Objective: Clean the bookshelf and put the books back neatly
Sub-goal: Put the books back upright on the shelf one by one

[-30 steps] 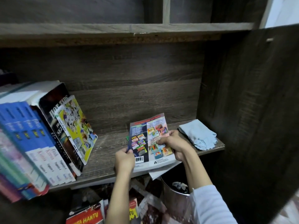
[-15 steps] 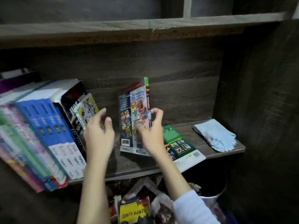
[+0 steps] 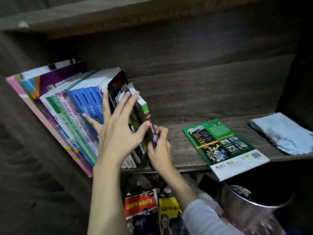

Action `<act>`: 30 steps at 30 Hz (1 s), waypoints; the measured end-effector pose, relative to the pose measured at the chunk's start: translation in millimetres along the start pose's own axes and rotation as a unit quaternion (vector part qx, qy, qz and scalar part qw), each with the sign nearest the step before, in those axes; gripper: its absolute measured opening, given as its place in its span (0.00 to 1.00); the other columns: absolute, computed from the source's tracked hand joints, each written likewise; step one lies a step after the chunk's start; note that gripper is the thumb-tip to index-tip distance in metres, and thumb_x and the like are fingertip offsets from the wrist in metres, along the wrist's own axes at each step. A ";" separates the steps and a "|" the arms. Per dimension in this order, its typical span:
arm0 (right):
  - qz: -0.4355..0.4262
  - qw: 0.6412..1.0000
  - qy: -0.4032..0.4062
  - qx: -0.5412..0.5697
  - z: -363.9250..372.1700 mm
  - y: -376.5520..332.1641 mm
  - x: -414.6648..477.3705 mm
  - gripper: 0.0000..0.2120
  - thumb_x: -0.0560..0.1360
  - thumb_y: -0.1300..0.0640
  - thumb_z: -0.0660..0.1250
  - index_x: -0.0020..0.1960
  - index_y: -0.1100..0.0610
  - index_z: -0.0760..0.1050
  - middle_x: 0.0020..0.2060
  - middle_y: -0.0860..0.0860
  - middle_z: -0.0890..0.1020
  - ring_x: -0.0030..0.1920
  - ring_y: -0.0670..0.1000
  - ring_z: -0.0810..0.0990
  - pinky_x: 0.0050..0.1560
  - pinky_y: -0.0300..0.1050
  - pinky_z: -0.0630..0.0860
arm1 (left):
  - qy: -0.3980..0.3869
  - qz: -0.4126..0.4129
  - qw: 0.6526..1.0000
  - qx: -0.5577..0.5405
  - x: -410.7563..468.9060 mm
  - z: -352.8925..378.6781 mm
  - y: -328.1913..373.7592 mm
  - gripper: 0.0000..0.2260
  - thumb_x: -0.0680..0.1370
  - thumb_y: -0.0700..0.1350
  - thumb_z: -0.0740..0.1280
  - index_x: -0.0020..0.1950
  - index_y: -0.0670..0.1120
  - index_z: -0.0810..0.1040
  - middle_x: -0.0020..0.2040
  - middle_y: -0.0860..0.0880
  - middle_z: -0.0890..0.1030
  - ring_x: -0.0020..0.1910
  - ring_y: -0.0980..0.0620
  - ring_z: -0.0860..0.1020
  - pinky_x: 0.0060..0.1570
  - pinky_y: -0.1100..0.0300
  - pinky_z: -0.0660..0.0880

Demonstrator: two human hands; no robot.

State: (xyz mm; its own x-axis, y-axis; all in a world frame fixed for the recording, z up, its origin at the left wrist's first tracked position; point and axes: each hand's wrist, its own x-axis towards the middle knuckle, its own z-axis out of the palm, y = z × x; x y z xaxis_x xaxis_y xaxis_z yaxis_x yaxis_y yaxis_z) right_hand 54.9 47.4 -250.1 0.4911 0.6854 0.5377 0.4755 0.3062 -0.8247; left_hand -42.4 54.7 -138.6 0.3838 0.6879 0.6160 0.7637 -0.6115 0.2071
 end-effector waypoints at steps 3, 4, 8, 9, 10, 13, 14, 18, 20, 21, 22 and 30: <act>0.036 0.997 -0.066 0.016 3.6 5.7 7.4 0.15 0.72 0.68 0.62 0.55 0.56 0.63 0.49 0.54 0.77 0.49 0.60 0.78 0.41 0.42 0.63 | 0.005 0.003 1.000 0.007 -2.2 1.5 -0.4 0.33 0.71 0.65 0.65 0.73 0.65 0.55 0.68 0.68 0.55 0.70 0.62 0.30 0.62 0.29 0.33; 0.049 0.993 -0.097 0.040 2.1 7.0 11.1 0.18 0.71 0.69 0.64 0.54 0.54 0.62 0.51 0.50 0.76 0.50 0.56 0.78 0.44 0.39 0.64 | 0.021 -0.006 1.000 0.006 -2.1 2.9 -2.3 0.32 0.71 0.62 0.67 0.73 0.64 0.59 0.69 0.66 0.59 0.72 0.62 0.34 0.63 0.27 0.35; 0.106 0.951 -0.273 0.097 -13.8 27.5 23.6 0.33 0.65 0.71 0.71 0.62 0.51 0.61 0.57 0.45 0.72 0.56 0.46 0.74 0.58 0.39 0.70 | 0.084 -0.031 0.996 0.010 -1.8 10.0 -4.7 0.28 0.71 0.51 0.72 0.70 0.55 0.68 0.71 0.57 0.69 0.73 0.62 0.46 0.64 0.26 0.37; 0.110 0.943 -0.302 0.085 -16.9 34.7 24.6 0.37 0.64 0.71 0.72 0.65 0.50 0.60 0.60 0.46 0.72 0.58 0.48 0.74 0.62 0.43 0.71 | 0.087 -0.037 0.995 0.010 -2.0 11.5 -3.4 0.28 0.72 0.50 0.72 0.70 0.55 0.69 0.70 0.58 0.69 0.73 0.63 0.46 0.64 0.30 0.32; 0.112 0.940 -0.314 0.070 -18.1 39.8 24.1 0.40 0.63 0.70 0.72 0.68 0.49 0.60 0.62 0.48 0.71 0.60 0.51 0.74 0.63 0.48 0.72 | 0.090 -0.043 0.995 0.012 -2.2 12.9 -1.9 0.28 0.72 0.49 0.72 0.70 0.55 0.68 0.70 0.59 0.69 0.72 0.64 0.45 0.63 0.34 0.31; 0.123 0.946 -0.297 0.036 -15.8 40.7 20.6 0.42 0.65 0.65 0.74 0.72 0.43 0.59 0.64 0.52 0.74 0.61 0.55 0.76 0.63 0.53 0.73 | 0.098 -0.046 0.994 0.033 -0.5 20.0 -1.6 0.28 0.72 0.46 0.71 0.71 0.53 0.67 0.70 0.58 0.69 0.75 0.60 0.45 0.63 0.31 0.32; 0.123 0.949 -0.290 0.020 -13.5 38.9 19.1 0.42 0.66 0.64 0.74 0.73 0.42 0.58 0.65 0.53 0.74 0.63 0.54 0.75 0.65 0.50 0.71 | 0.103 -0.046 0.993 0.046 0.7 22.3 -2.8 0.28 0.72 0.45 0.71 0.71 0.52 0.66 0.70 0.56 0.69 0.75 0.58 0.45 0.63 0.30 0.34; 0.086 0.959 -0.267 -0.045 -3.2 37.8 17.8 0.42 0.71 0.58 0.73 0.76 0.43 0.53 0.71 0.51 0.69 0.69 0.52 0.69 0.68 0.43 0.66 | 0.116 -0.042 0.989 0.086 6.4 30.8 -7.1 0.31 0.72 0.42 0.70 0.72 0.49 0.64 0.71 0.53 0.68 0.75 0.55 0.46 0.62 0.28 0.36; 0.080 0.959 -0.259 -0.080 1.3 38.4 18.9 0.41 0.72 0.55 0.71 0.76 0.43 0.51 0.70 0.53 0.70 0.68 0.55 0.70 0.67 0.47 0.68 | 0.116 -0.027 0.987 0.111 8.4 32.5 -11.0 0.31 0.72 0.42 0.70 0.73 0.48 0.63 0.72 0.53 0.67 0.75 0.54 0.46 0.61 0.26 0.38; 0.085 0.957 -0.258 -0.099 4.4 38.4 19.1 0.39 0.73 0.53 0.71 0.76 0.44 0.51 0.68 0.55 0.72 0.66 0.57 0.72 0.65 0.48 0.69 | 0.117 -0.019 0.985 0.126 9.0 33.2 -14.7 0.31 0.72 0.43 0.70 0.73 0.48 0.63 0.72 0.53 0.67 0.75 0.53 0.46 0.61 0.26 0.38; 0.091 0.956 -0.255 -0.116 5.8 38.8 19.8 0.38 0.73 0.52 0.70 0.76 0.45 0.52 0.66 0.57 0.74 0.65 0.59 0.73 0.62 0.48 0.69 | 0.119 -0.012 0.983 0.138 9.7 33.9 -17.2 0.31 0.73 0.43 0.70 0.74 0.48 0.63 0.72 0.53 0.67 0.75 0.53 0.47 0.60 0.25 0.39; 0.083 0.939 -0.304 -0.136 16.0 48.6 25.3 0.38 0.77 0.51 0.66 0.78 0.51 0.47 0.75 0.55 0.60 0.74 0.55 0.60 0.72 0.51 0.61 | 0.143 -0.039 0.977 0.156 11.6 41.4 -16.0 0.31 0.71 0.40 0.71 0.73 0.47 0.65 0.71 0.51 0.69 0.74 0.52 0.48 0.62 0.28 0.40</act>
State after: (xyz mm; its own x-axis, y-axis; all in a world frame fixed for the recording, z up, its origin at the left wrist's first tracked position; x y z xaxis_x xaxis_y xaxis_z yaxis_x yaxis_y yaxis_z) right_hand 78.7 90.1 -279.4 0.1060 0.9848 0.1376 0.6387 0.0386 -0.7685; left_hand -28.6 88.7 -166.2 0.1911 0.5630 0.8041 0.9230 -0.3818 0.0479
